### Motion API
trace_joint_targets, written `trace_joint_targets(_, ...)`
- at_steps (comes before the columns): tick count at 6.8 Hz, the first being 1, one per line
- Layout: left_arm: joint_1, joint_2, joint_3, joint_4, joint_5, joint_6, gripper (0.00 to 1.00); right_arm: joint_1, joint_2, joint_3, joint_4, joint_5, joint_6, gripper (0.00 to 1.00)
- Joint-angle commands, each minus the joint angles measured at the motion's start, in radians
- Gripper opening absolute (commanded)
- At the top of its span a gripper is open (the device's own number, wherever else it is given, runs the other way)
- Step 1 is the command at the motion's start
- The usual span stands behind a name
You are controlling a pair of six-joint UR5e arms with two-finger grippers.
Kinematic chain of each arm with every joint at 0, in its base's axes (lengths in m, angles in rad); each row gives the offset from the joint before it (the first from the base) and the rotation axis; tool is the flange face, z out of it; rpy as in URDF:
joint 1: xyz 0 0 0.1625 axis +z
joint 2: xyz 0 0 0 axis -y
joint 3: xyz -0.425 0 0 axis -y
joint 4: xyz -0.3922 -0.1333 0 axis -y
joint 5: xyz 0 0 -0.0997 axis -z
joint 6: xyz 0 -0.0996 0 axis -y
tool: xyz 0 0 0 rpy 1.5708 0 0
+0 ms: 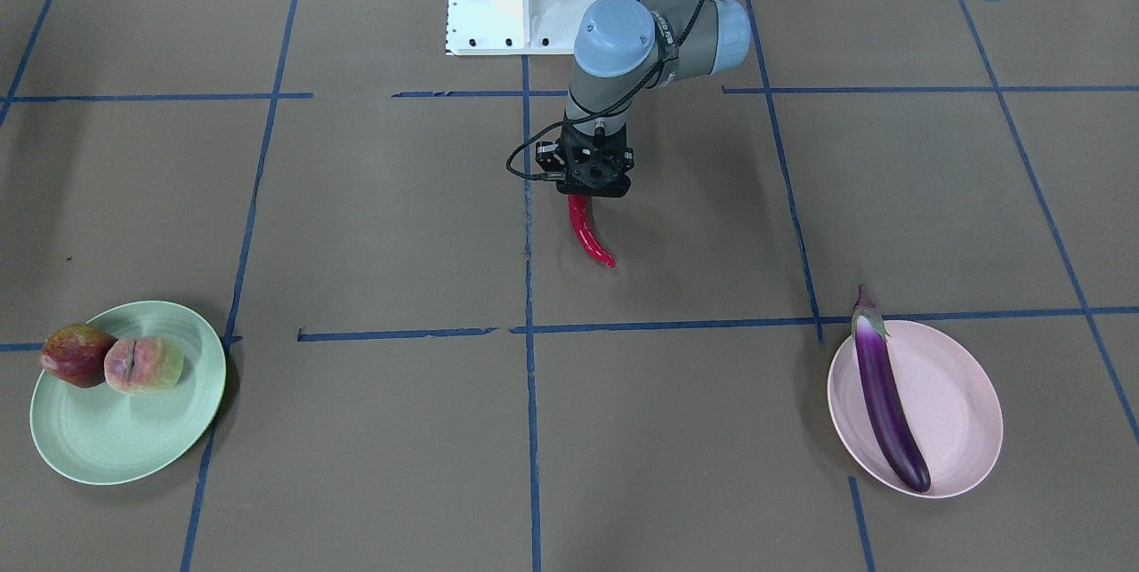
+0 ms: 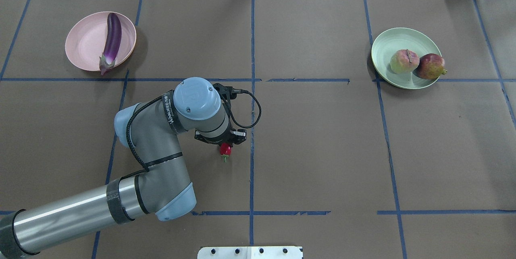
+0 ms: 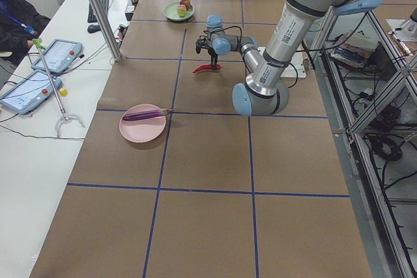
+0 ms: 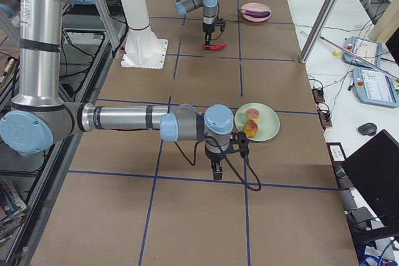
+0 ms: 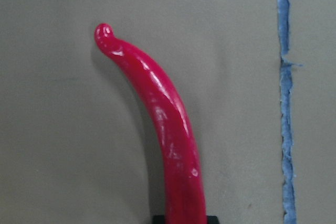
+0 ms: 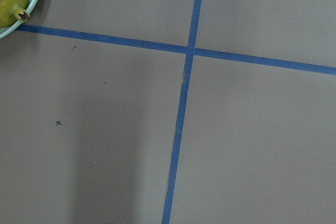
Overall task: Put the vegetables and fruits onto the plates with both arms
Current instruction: 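Carry the chili pepper with the left gripper onto the pink plate beside the eggplant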
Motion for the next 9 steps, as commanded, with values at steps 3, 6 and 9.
trace_joint_targets(3,-0.339,0.086,-0.024,0.072,-0.194,0.045,0.02,0.000,0.000,-0.001,-0.001,0.000,0.000,1.00)
trace_joint_targets(6,-0.600,0.120,0.201,0.071,-0.238,0.567,0.03,0.000,0.000,0.001,0.000,0.000,0.000,1.00)
trace_joint_targets(9,-0.661,0.103,0.364,0.057,-0.257,0.718,0.99,0.000,0.000,-0.001,-0.001,0.000,0.000,1.00)
